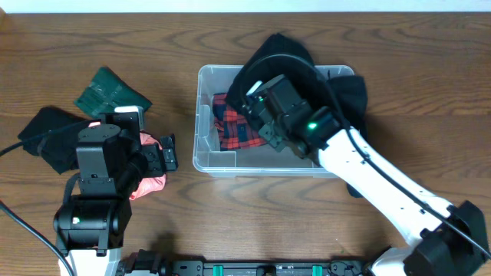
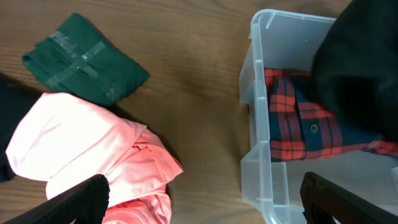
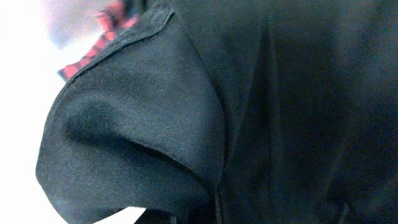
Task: Pack container
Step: 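Lift the black garment into the container and lower it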
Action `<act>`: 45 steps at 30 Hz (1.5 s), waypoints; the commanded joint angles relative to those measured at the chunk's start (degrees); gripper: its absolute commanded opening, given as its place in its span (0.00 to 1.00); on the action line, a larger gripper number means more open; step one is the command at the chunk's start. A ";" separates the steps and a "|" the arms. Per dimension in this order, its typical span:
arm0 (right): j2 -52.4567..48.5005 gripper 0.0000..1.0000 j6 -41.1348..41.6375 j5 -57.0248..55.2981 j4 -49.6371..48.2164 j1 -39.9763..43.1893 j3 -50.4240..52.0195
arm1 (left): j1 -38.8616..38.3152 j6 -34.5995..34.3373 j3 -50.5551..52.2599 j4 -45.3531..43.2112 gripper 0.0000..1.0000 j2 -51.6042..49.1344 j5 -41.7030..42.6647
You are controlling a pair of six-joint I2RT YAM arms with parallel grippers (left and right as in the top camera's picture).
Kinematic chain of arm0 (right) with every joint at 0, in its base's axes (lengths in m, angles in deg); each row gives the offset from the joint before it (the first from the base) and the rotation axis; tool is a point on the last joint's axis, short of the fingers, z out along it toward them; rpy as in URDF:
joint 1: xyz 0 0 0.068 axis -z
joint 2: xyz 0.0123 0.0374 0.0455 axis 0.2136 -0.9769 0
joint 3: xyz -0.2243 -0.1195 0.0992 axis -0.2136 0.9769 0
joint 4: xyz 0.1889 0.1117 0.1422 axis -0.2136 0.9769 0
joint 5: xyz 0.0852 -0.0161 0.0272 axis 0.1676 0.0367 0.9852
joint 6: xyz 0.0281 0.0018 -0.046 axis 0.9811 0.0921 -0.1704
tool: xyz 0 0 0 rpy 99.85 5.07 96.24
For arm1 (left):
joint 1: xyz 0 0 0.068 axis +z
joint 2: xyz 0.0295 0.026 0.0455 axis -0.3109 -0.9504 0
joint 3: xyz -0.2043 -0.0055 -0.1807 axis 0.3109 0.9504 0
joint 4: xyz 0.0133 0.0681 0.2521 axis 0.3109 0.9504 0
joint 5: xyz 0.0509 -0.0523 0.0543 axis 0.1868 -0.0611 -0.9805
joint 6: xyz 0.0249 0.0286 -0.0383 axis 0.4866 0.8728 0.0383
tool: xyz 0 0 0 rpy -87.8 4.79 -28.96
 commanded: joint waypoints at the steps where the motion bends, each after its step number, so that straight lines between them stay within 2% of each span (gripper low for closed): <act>1: -0.39 0.01 1.81 3.76 0.04 -2.91 -0.83 | -0.17 0.74 -1.40 0.00 0.98 0.04 -0.28; 8: -0.48 0.01 -5.88 9.44 4.87 -6.54 -0.83 | -0.17 0.74 -1.40 0.00 0.98 0.04 -0.28; 11: -0.48 0.01 -6.10 8.98 6.19 -6.99 -0.81 | -0.17 0.74 -1.40 0.00 0.98 0.04 -0.28; 18: -0.57 0.01 -6.12 1.84 11.67 -5.20 -0.81 | -0.17 0.74 -1.40 0.00 0.98 0.04 -0.28; 21: -0.57 0.01 -9.60 1.29 14.53 -4.07 -0.81 | -0.17 0.74 -1.40 -0.02 0.98 0.04 -0.28; 24: -0.57 0.01 -10.97 -1.01 13.88 -2.84 -0.81 | -0.17 0.74 -1.40 -0.02 0.98 0.04 -0.28; 26: -0.57 0.01 -8.63 -3.48 12.09 -1.90 -0.81 | -0.17 0.74 -1.40 -0.02 0.98 0.04 -0.28; 28: -0.57 0.01 -9.33 -0.09 11.67 -1.14 -0.81 | -0.17 0.74 -1.40 -0.02 0.98 0.04 -0.28; 32: -0.57 0.01 -20.22 11.58 14.43 -0.72 -0.81 | -0.17 0.76 -1.40 0.00 0.98 0.04 -0.31; 34: -0.57 0.01 -20.48 12.17 13.73 -0.72 -0.81 | -0.17 0.76 -1.40 -0.02 0.98 0.04 -0.33; 36: -0.57 0.26 -18.86 9.33 12.20 -0.70 -0.81 | -0.17 0.76 -1.40 -0.02 0.98 0.04 -0.31; 41: -0.55 0.70 -15.65 4.00 8.68 -0.70 -0.83 | -0.17 0.76 -1.40 -0.02 0.98 0.04 -0.31; 43: -0.13 0.79 -12.74 1.18 5.46 -0.72 -0.92 | -0.17 0.76 -1.40 0.00 0.98 0.04 -0.31; 45: 0.96 0.80 -11.85 -0.48 1.75 -0.72 -1.01 | -0.17 0.76 -1.40 -0.02 0.98 0.04 -0.31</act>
